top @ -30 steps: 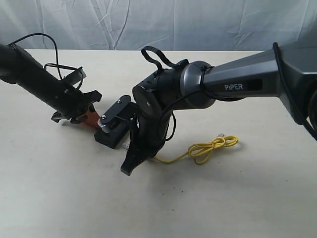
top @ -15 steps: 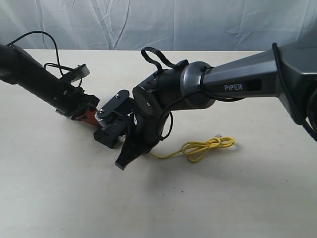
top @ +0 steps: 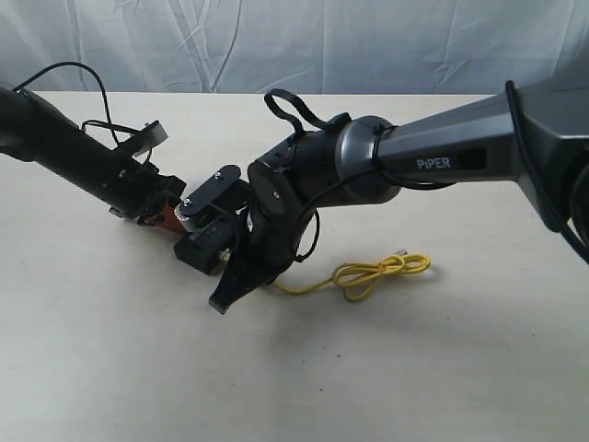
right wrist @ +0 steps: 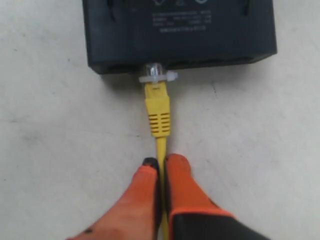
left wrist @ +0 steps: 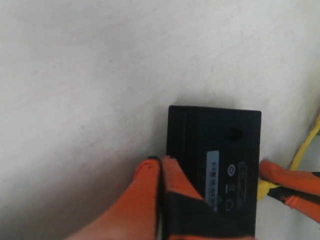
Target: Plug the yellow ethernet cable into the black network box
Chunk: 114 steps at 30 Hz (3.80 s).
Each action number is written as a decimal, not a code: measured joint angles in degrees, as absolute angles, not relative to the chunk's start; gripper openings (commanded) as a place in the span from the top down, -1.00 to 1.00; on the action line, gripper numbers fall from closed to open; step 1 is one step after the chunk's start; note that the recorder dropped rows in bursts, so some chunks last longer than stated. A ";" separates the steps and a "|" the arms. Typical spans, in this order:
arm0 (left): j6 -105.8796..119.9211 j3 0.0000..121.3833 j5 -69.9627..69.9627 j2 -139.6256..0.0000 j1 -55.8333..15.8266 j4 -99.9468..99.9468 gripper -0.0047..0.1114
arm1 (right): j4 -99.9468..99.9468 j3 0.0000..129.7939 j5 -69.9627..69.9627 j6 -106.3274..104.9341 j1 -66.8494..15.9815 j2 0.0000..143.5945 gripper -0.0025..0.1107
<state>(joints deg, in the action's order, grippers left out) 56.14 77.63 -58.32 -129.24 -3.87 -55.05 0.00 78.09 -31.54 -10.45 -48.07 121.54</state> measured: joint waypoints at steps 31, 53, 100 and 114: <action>42.89 71.70 -44.92 -103.83 1.36 -41.39 0.92 | 18.64 77.87 -45.20 -6.70 -28.76 108.68 0.95; 42.62 32.77 -21.63 -36.35 -0.67 -35.09 0.92 | 14.39 56.40 -23.46 -4.10 -14.64 77.27 0.95; 42.51 0.26 -11.46 -0.34 -0.67 -20.82 0.92 | 14.61 52.41 -18.16 -3.99 -14.82 74.70 0.95; 15.98 0.26 -13.52 -0.30 -0.27 -4.84 0.92 | 14.61 52.41 -18.16 -3.99 -14.87 74.70 0.95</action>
